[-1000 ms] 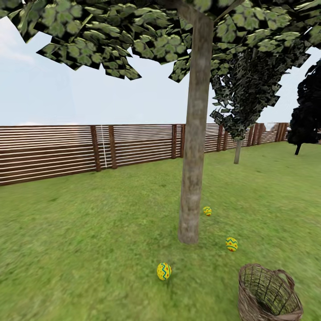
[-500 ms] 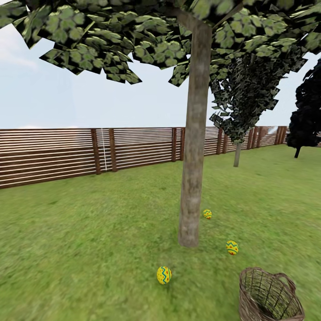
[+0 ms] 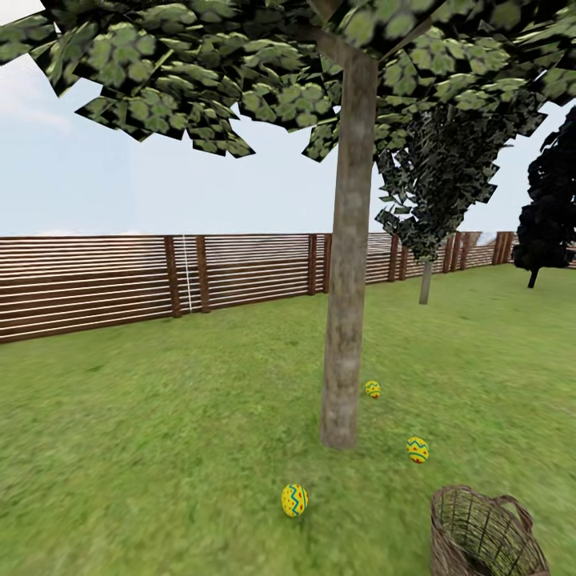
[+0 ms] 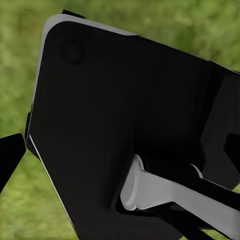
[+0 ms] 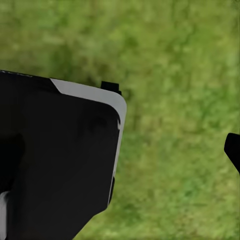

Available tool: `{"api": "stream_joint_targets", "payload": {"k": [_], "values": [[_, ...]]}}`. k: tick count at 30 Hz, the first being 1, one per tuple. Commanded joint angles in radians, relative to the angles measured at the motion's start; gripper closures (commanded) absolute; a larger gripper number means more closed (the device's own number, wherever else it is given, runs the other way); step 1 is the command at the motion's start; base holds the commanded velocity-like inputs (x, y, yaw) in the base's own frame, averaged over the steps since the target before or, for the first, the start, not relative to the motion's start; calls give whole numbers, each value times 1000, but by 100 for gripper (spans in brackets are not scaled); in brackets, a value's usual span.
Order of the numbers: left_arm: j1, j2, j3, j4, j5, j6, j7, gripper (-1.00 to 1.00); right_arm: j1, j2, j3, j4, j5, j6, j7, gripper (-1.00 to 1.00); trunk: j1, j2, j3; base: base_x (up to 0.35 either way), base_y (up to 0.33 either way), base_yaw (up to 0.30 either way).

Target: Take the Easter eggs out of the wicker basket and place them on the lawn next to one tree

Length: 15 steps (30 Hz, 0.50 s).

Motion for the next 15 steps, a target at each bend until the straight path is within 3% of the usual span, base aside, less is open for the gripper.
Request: {"api": "stream_joint_targets", "payload": {"k": [1,15], "values": [[-1,0,8,2,5,4,-4,-100,-1,0,-8,1,10,2,2,-100,0,-1,0,0,0,0],[-1,1,8,2,5,2,-4,-100,-1,-2,-9,1,9,2,-1,-100,0,-1,2,0,0,0]]}}
